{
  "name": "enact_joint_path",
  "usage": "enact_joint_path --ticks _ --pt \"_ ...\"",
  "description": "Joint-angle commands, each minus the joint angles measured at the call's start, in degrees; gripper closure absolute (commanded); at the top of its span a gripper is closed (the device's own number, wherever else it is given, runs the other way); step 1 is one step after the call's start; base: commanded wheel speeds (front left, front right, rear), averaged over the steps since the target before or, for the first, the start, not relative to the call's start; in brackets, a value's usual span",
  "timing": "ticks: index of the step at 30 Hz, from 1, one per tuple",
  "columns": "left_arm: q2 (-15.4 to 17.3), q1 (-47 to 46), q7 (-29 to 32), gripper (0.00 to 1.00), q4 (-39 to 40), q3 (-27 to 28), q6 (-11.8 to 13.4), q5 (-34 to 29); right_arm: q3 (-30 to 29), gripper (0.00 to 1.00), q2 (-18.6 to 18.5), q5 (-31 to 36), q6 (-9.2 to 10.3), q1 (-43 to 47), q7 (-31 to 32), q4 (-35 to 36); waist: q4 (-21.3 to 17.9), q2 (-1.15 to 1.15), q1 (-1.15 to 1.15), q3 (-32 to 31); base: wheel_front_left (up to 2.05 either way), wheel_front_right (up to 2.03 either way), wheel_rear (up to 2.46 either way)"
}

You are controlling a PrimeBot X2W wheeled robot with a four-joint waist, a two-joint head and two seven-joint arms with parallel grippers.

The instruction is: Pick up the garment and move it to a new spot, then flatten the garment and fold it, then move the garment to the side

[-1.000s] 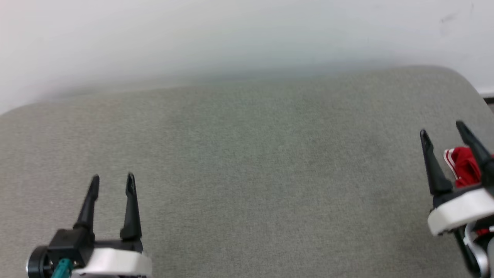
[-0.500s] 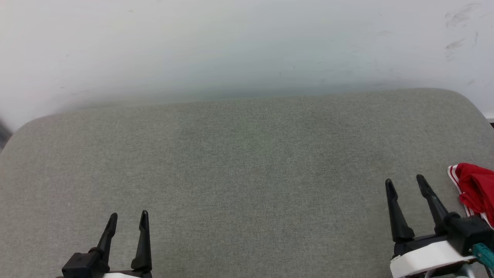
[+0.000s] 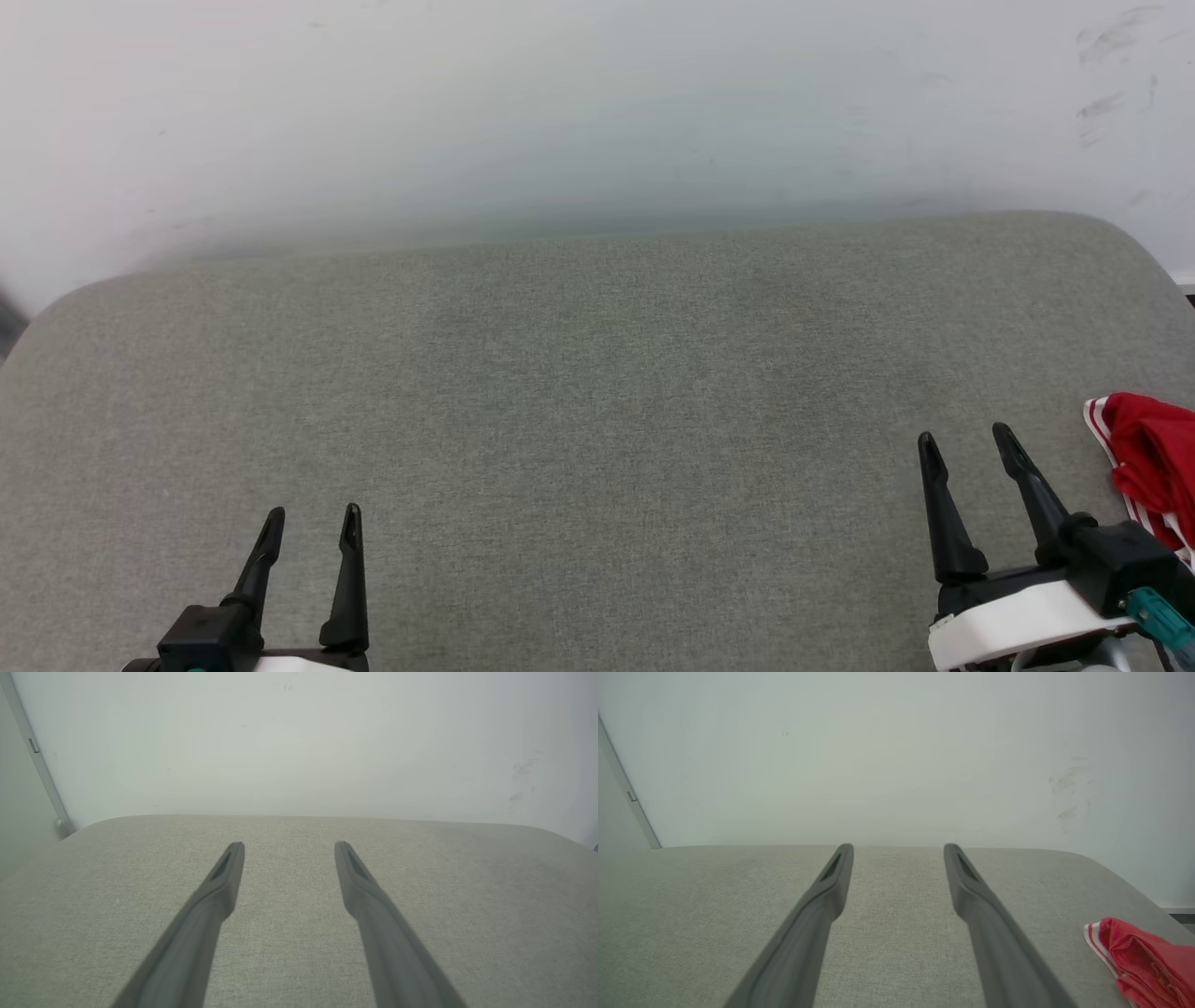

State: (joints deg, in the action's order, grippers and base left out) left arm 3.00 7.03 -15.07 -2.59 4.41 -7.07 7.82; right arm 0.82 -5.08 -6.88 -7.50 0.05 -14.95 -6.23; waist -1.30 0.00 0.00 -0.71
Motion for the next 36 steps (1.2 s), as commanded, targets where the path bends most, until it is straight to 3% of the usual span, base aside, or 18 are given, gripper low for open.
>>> enact_joint_path --ticks 1,9,10,13,36 --pt "-0.07 -0.13 -0.12 0.00 0.18 0.16 -0.19 -0.16 0.02 0.00 0.33 0.28 0.03 -0.63 -0.28 0.28 -0.03 0.00 0.00 -0.02 0.00 0.00 0.00" --pt "-0.12 -0.64 -0.12 0.00 1.97 1.59 0.43 0.84 -0.04 0.00 0.55 0.66 0.03 -0.36 -0.23 0.93 -0.21 0.00 0.00 0.05 0.00 0.00 0.00" --pt "-0.07 -0.36 0.01 1.00 1.69 1.60 0.35 1.00 -0.05 1.00 0.27 0.29 -0.01 0.02 -0.09 0.55 -0.21 0.00 0.00 0.05 0.00 0.00 0.00" --pt "-0.31 0.25 0.39 1.00 -0.12 1.54 0.35 1.30 0.04 1.00 0.29 -0.06 -0.01 1.02 0.00 -1.04 -0.22 0.00 0.00 0.05 0.00 0.00 0.00" --pt "-0.23 -3.87 6.58 1.00 -3.36 1.75 0.11 25.52 -1.72 1.00 0.55 -25.32 -0.01 -1.28 5.93 -2.90 0.06 0.00 0.00 0.21 0.00 0.00 0.00"
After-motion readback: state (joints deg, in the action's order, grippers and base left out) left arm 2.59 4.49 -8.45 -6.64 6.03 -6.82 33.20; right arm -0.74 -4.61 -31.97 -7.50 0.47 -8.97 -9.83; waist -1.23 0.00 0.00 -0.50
